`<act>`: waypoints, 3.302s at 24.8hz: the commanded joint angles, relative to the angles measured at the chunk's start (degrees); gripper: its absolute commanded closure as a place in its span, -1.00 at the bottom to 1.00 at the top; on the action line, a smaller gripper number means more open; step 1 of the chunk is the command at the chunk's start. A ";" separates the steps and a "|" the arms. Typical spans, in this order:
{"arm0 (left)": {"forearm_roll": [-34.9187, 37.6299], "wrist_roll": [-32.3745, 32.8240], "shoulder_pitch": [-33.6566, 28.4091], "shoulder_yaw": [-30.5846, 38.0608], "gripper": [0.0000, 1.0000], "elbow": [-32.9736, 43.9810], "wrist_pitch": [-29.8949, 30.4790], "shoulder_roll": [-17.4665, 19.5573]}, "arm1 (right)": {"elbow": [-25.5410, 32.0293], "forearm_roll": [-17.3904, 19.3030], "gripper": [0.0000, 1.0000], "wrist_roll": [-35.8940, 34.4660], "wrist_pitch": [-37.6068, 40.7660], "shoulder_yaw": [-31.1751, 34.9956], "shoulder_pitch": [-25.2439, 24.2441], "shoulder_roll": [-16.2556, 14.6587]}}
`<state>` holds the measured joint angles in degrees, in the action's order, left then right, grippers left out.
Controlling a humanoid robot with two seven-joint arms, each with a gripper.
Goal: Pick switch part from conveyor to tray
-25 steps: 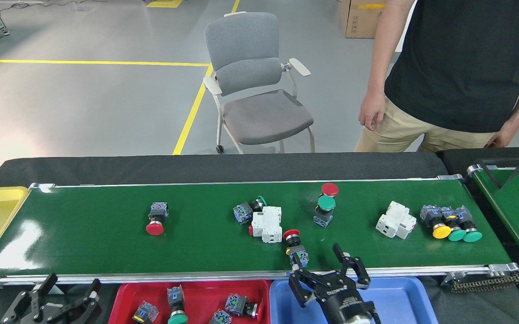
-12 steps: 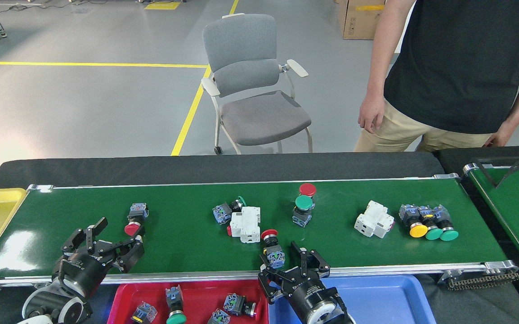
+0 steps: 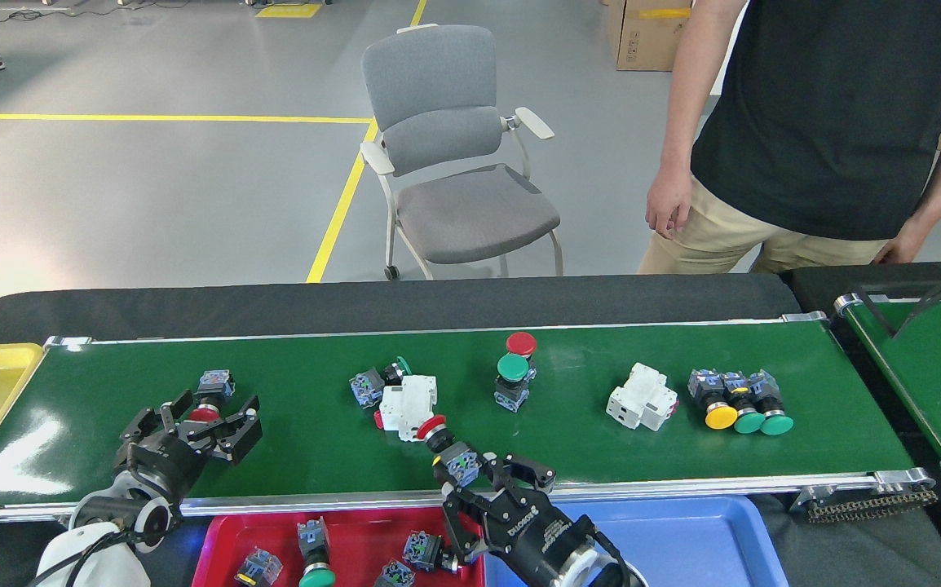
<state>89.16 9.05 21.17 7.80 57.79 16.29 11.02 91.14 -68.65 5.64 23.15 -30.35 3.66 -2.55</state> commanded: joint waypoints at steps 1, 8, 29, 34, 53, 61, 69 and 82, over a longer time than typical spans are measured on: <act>-0.13 -5.09 1.95 -1.38 -0.28 -2.24 -4.34 1.37 | 2.20 1.06 0.41 -0.19 10.60 0.29 -1.02 -0.52; -1.89 -10.72 1.51 -1.29 0.93 -3.91 1.99 1.73 | 2.29 1.32 -1.00 2.62 12.10 1.52 -2.96 0.09; -5.05 -10.19 -36.99 4.68 -1.00 43.20 28.71 0.23 | 9.93 0.62 -0.98 -6.96 -20.51 19.36 -17.46 -4.48; -4.43 -10.10 -35.49 13.30 -1.00 41.70 23.35 -7.94 | 6.59 -3.86 -0.98 -4.41 -21.04 17.16 -11.04 -1.14; -4.35 5.19 -23.36 8.46 -1.00 34.85 10.08 -6.71 | -23.29 -10.28 -0.70 -1.33 -20.95 8.81 14.18 10.55; -3.47 5.19 -16.16 3.54 -1.00 26.06 4.37 -6.01 | -31.38 -9.22 0.80 -2.12 -16.47 5.30 20.16 10.82; -0.83 5.01 -6.23 3.54 -1.00 12.53 -2.84 -3.90 | -31.11 -7.12 0.86 -2.56 -14.18 5.30 20.78 10.99; -0.66 -6.15 -3.15 3.54 0.89 3.64 -3.46 -0.56 | -9.05 2.90 0.86 0.42 -7.59 5.74 13.22 -0.17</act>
<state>88.56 4.84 17.39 11.28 60.87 12.53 9.82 79.18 -66.81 5.42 13.96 -24.87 16.82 -1.74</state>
